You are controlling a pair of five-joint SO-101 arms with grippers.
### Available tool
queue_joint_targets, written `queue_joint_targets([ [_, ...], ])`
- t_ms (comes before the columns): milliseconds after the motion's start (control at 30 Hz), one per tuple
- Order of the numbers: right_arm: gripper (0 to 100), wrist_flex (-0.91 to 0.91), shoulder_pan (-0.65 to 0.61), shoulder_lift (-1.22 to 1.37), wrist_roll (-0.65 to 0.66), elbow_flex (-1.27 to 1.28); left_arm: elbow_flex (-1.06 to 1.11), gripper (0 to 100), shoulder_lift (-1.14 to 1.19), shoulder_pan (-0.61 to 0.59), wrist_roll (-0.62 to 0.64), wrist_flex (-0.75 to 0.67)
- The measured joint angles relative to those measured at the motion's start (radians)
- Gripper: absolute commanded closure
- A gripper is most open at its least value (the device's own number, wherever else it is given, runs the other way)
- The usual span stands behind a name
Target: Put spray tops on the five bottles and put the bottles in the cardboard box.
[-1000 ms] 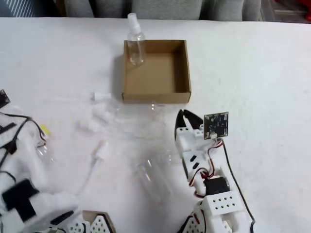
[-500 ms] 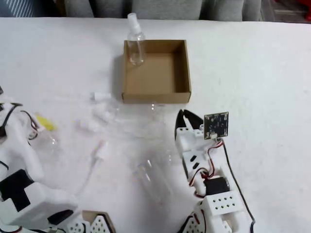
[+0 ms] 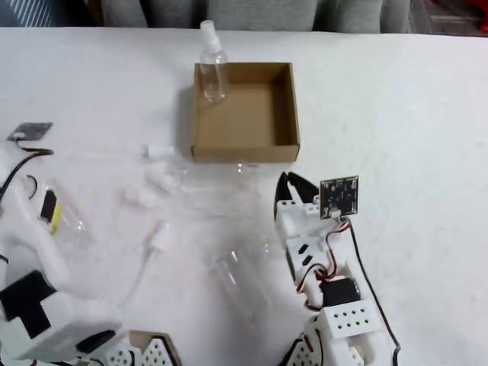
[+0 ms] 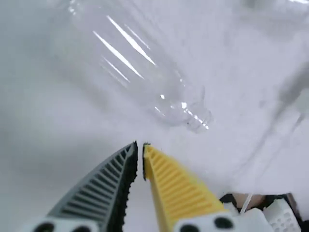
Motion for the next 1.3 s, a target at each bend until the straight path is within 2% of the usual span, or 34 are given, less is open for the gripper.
queue_joint_targets([
  [233, 98.4, 0.000, 0.000, 0.000, 0.000, 0.000, 0.321, 98, -0.203, 0.063, -0.379, -0.015],
  [467, 98.4, 0.000, 0.000, 0.000, 0.000, 0.000, 0.638, 98, -0.399, 0.129, -0.359, -0.272],
  [667, 98.4, 0.000, 0.000, 0.000, 0.000, 0.000, 0.651, 98, -0.361, 0.157, -0.341, -0.356],
  [800, 98.4, 0.000, 0.000, 0.000, 0.000, 0.000, 0.647, 98, -0.252, 0.178, -0.267, -0.457],
  [1033, 98.4, 0.000, 0.000, 0.000, 0.000, 0.000, 0.532, 98, -0.127, 0.206, -0.232, -0.471],
  [1200, 98.4, 0.000, -0.017, 0.000, 0.000, 0.000, 0.496, 98, -0.126, 0.276, -0.229, -0.473],
  [1300, 98.4, 0.000, -0.017, 0.000, 0.000, 0.000, 0.471, 98, -0.115, 0.330, -0.172, -0.476],
])
